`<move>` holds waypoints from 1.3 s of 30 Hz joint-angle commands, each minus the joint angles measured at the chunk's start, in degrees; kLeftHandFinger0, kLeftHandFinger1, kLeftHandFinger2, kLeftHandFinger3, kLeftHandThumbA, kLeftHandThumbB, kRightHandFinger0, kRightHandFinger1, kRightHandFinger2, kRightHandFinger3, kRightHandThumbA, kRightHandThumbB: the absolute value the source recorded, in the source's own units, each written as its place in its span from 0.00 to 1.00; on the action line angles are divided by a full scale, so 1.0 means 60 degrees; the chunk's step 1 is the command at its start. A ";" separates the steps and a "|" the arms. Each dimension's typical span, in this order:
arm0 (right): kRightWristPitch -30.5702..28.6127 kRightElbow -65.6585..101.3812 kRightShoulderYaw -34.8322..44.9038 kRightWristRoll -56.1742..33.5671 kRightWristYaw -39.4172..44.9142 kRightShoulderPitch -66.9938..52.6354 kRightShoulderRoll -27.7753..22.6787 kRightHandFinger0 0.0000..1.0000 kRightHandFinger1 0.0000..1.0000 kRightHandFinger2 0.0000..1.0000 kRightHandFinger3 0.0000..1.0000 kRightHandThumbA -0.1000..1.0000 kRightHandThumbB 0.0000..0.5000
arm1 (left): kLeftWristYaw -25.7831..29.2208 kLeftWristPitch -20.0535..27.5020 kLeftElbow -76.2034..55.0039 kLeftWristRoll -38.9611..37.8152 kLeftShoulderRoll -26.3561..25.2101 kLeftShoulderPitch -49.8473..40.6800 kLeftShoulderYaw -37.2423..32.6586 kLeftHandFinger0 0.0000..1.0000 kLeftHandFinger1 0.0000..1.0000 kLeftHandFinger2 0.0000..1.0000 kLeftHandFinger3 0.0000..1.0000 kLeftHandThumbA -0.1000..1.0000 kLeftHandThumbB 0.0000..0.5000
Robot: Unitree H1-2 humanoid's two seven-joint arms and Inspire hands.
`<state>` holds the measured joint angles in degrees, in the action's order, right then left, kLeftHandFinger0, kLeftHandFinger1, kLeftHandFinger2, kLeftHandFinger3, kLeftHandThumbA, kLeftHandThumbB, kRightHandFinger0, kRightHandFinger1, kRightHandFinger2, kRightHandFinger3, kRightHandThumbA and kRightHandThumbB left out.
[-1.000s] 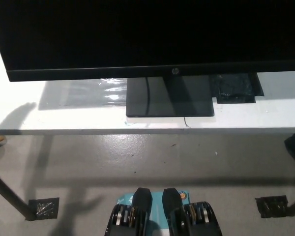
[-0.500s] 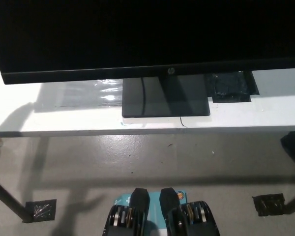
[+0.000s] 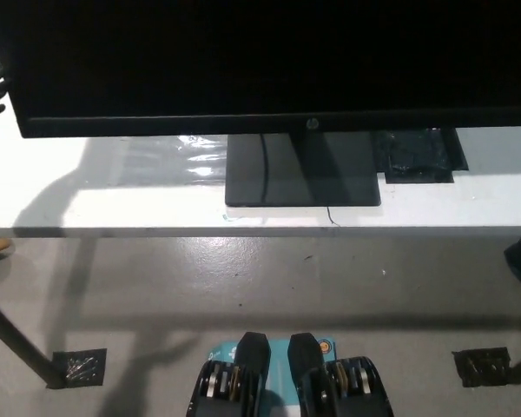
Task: The monitor is placed at the center of the table and the robot uses both its hand to grab the left and right sides of the monitor to tilt the angle of the monitor downwards
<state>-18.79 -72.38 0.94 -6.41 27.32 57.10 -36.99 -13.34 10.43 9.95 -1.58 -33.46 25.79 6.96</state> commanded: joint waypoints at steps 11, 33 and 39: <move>-0.0615 0.0035 -0.0046 0.0260 0.0101 0.0664 -0.0036 1.00 1.00 1.00 1.00 0.99 1.00 | -0.0475 -0.0527 0.0129 0.0387 -0.0117 0.1055 -0.0629 1.00 1.00 1.00 1.00 1.00 1.00; -0.0823 0.0276 -0.1004 0.1584 -0.0932 0.1009 0.0375 1.00 1.00 1.00 1.00 0.88 1.00 | -0.0078 0.0943 0.5461 0.1871 0.0205 0.3774 -0.2403 1.00 1.00 1.00 1.00 0.91 0.87; -0.0777 -0.0085 -0.2082 0.2525 -0.1978 0.1326 0.0494 1.00 1.00 1.00 1.00 0.92 1.00 | 0.0197 0.1404 0.6343 0.2160 0.0235 0.4178 -0.2824 1.00 1.00 1.00 1.00 0.94 0.90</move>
<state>-21.23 -73.02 -9.01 3.19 22.01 59.92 -35.12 -11.76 16.80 45.82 6.77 -33.79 47.94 -6.83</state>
